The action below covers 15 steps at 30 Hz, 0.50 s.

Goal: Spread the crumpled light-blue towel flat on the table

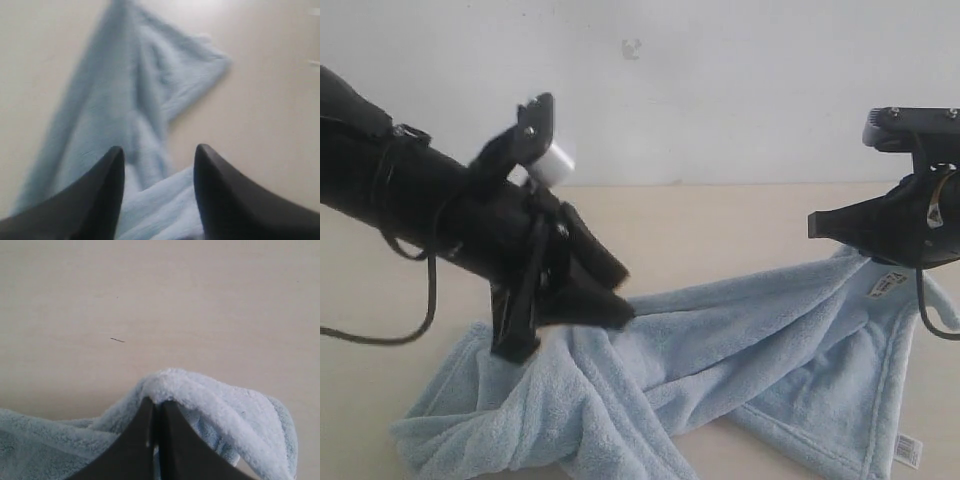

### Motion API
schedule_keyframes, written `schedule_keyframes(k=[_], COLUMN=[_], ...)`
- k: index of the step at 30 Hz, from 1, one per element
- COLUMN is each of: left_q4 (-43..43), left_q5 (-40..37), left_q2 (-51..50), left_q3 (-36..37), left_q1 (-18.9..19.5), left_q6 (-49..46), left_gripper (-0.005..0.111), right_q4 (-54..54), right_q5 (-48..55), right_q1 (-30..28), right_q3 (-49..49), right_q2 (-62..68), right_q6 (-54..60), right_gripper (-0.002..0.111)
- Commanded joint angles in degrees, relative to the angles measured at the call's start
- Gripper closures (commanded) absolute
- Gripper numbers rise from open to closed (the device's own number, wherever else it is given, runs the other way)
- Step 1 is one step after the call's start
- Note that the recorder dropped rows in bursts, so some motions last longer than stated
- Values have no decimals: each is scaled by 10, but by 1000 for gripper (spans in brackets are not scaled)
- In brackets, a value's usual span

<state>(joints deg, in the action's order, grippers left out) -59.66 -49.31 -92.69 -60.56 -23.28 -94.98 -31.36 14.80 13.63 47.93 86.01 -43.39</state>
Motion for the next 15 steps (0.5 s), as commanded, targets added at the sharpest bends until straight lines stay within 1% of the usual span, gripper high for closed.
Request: schedule_keyframes(k=[1,2,3,4,5,7,9,11,13,15], left_q4=[-3,3,13,23,31,50,51,51,51,51], left_q5=[-28,10,15,22,32,45,53,102,128,131], left_q2=[-60,-85,-94,-112,-122,-141,-162,-182,-195,-196], left_q3=[20,29,29,29,29,29,29,30,30,30], left_q1=[-40,-54,-62,-78,-89,-108,-128,-146,-152,-152], left_q6=[-87,-87,-88,-88,-88,-88,-88,-88,-77,-77], left_gripper=[67,61,58,54,52,52,52,52,52,52], right_q4=[1,3,3,3,5,12,21,41,52,52], right_q5=[-4,-4,-6,-11,-13,-15,-15,-15,-15,-15], right_q1=[-5,-5,-5,-5,-5,-5,-5,-5,-5,-5], right_q3=[1,1,1,1,1,1,1,1,1,1], right_q2=[-2,-2,-2,-2,-2,-2,-2,-2,-2,-2], right_q6=[-3,-11,-11,-11,-11,-12,-17,-17,-14,-11], right_gripper=[108,108,108,108,108,108,108,108,108,108])
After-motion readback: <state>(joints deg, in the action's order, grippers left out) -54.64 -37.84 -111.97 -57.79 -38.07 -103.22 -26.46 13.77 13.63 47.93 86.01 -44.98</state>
